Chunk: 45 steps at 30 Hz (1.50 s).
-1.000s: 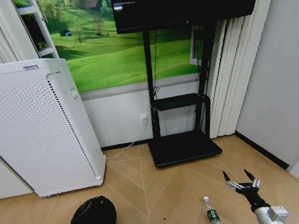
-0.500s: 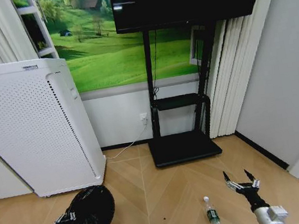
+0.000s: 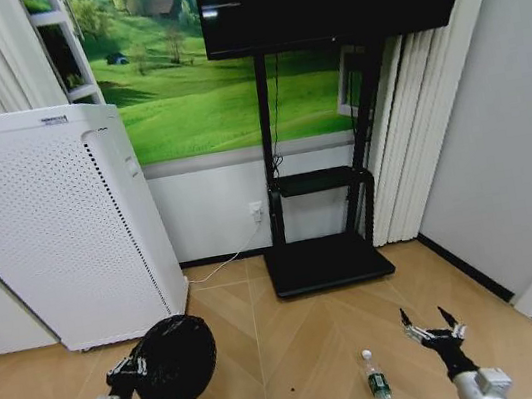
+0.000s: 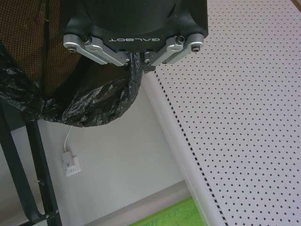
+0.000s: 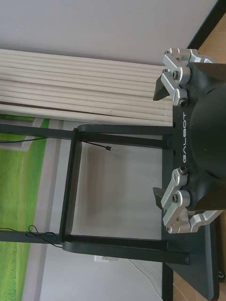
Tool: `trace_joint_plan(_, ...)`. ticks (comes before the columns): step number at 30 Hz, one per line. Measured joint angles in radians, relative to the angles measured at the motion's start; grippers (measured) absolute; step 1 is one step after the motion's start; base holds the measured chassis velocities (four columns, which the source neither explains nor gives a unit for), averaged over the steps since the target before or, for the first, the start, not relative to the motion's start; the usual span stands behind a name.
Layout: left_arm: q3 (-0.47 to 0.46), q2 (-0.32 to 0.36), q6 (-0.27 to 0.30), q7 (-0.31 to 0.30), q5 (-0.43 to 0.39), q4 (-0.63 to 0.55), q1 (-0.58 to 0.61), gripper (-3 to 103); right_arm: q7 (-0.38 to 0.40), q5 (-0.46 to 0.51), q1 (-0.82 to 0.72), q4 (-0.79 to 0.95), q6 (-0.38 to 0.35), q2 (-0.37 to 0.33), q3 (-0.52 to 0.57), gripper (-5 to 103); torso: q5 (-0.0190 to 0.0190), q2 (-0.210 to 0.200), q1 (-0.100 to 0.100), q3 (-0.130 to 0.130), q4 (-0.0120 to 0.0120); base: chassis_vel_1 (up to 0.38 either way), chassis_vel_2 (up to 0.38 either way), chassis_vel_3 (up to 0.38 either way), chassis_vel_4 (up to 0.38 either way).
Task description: Pick up the trash bin and place the garbage on the floor into it.
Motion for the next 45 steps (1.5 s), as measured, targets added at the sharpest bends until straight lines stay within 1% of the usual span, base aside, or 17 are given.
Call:
trace_joint_plan(6, -0.013, 0.005, -0.007, 0.004, 0.001, -0.021, 0.011, 6, -0.02, -0.035, -0.005, 0.005, 0.001, -0.002, 0.0, 100, 0.0002, 0.0, 0.0, 0.0, 0.0001, 0.0, 0.0, 0.0, 0.0)
trace_joint_plan(19, -0.026, -0.001, -0.014, 0.007, 0.001, -0.025, 0.018, 6, -0.024, -0.035, -0.006, 0.008, 0.01, 0.009, -0.004, 100, 0.0003, 0.0, 0.0, 0.0, 0.0001, 0.08, 0.072, -0.072, -0.078)
trace_joint_plan(26, -0.022, -0.004, -0.015, 0.007, -0.001, -0.021, 0.011, 6, -0.024, -0.035, -0.006, 0.004, 0.014, 0.011, -0.002, 100, -0.0003, 0.0, 0.0, 0.0, 0.0001, 0.219, 0.222, -0.215, -0.235)
trace_joint_plan(27, -0.021, -0.004, -0.015, 0.007, -0.002, -0.021, 0.009, 6, -0.024, -0.035, -0.005, 0.003, 0.014, 0.011, -0.002, 100, 0.0007, 0.0, 0.0, 0.0, -0.0002, 0.263, 0.27, -0.243, -0.276)
trace_joint_plan(28, -0.021, -0.004, -0.015, 0.007, -0.002, -0.021, 0.009, 6, -0.024, -0.035, -0.005, 0.003, 0.014, 0.011, -0.002, 100, 0.0007, 0.0, 0.0, 0.0, -0.0002, 0.263, 0.27, -0.243, -0.276)
trace_joint_plan(31, -0.015, -0.004, -0.015, 0.007, -0.004, -0.019, 0.005, 6, -0.024, -0.034, -0.002, -0.003, 0.015, 0.01, -0.003, 100, -0.0003, 0.0, 0.0, 0.0, 0.0, 0.29, 0.298, -0.298, -0.303)
trace_joint_plan(32, -0.013, -0.005, -0.015, 0.007, -0.004, -0.018, 0.003, 6, -0.024, -0.034, 0.0, -0.005, 0.015, 0.009, -0.003, 100, 0.0006, 0.0, 0.0, 0.0, 0.0001, 0.357, 0.319, -0.35, -0.348)
trace_joint_plan(35, -0.011, -0.006, -0.015, 0.007, -0.003, -0.017, 0.001, 6, -0.024, -0.034, 0.001, -0.007, 0.015, 0.009, -0.005, 100, 0.0007, 0.0, 0.0, 0.0, 0.0, 0.352, 0.319, -0.35, -0.348)
trace_joint_plan(36, -0.008, -0.007, -0.015, 0.007, -0.003, -0.015, -0.001, 6, -0.024, -0.03, 0.002, -0.008, 0.015, 0.009, -0.008, 100, 0.0001, 0.0, 0.0, 0.0, 0.0001, 0.344, 0.391, -0.382, -0.348)
trace_joint_plan(37, -0.005, -0.008, -0.015, 0.007, -0.002, -0.013, -0.004, 6, -0.024, -0.026, 0.002, -0.008, 0.016, 0.009, -0.011, 100, -0.0014, 0.0, 0.0, 0.0, 0.0002, 0.344, 0.346, -0.369, -0.348)
trace_joint_plan(38, -0.005, -0.008, -0.015, 0.007, -0.002, -0.013, -0.004, 6, -0.024, -0.026, 0.002, -0.008, 0.016, 0.009, -0.011, 100, -0.0014, 0.0, 0.0, 0.0, 0.0002, 0.344, 0.346, -0.369, -0.348)
trace_joint_plan(39, -0.003, -0.008, -0.015, 0.007, -0.001, -0.01, -0.007, 6, -0.024, -0.025, 0.003, -0.009, 0.016, 0.008, -0.013, 100, 0.0011, 0.0, 0.0, 0.0, 0.0002, 0.357, 0.346, -0.331, -0.335)
trace_joint_plan(41, -0.001, -0.008, -0.015, 0.006, 0.0, -0.007, -0.012, 6, -0.024, -0.027, 0.005, -0.011, 0.018, 0.008, -0.014, 100, 0.0012, 0.0, 0.0, 0.0, 0.0003, 0.274, 0.305, -0.331, -0.251)
trace_joint_plan(42, 0.004, -0.009, -0.014, 0.006, 0.002, -0.002, -0.016, 6, -0.025, -0.028, 0.007, -0.014, 0.022, 0.007, -0.014, 100, -0.0017, 0.0, 0.0, 0.0, -0.0002, 0.193, 0.172, -0.219, -0.251)
trace_joint_plan(43, 0.006, -0.009, -0.014, 0.006, 0.003, 0.0, -0.018, 6, -0.025, -0.029, 0.007, -0.016, 0.024, 0.006, -0.014, 100, -0.0006, 0.0, 0.0, 0.0, -0.0001, 0.193, 0.054, -0.124, -0.169)
trace_joint_plan(44, 0.006, -0.009, -0.014, 0.006, 0.003, 0.0, -0.018, 6, -0.025, -0.029, 0.007, -0.016, 0.024, 0.006, -0.014, 100, -0.0006, 0.0, 0.0, 0.0, -0.0001, 0.193, 0.054, -0.124, -0.169)
trace_joint_plan(45, 0.008, -0.009, -0.014, 0.006, 0.003, 0.001, -0.02, 6, -0.025, -0.028, 0.008, -0.018, 0.027, 0.006, -0.016, 100, 0.001, 0.0, 0.0, 0.0, 0.0001, 0.124, 0.054, -0.124, -0.064)
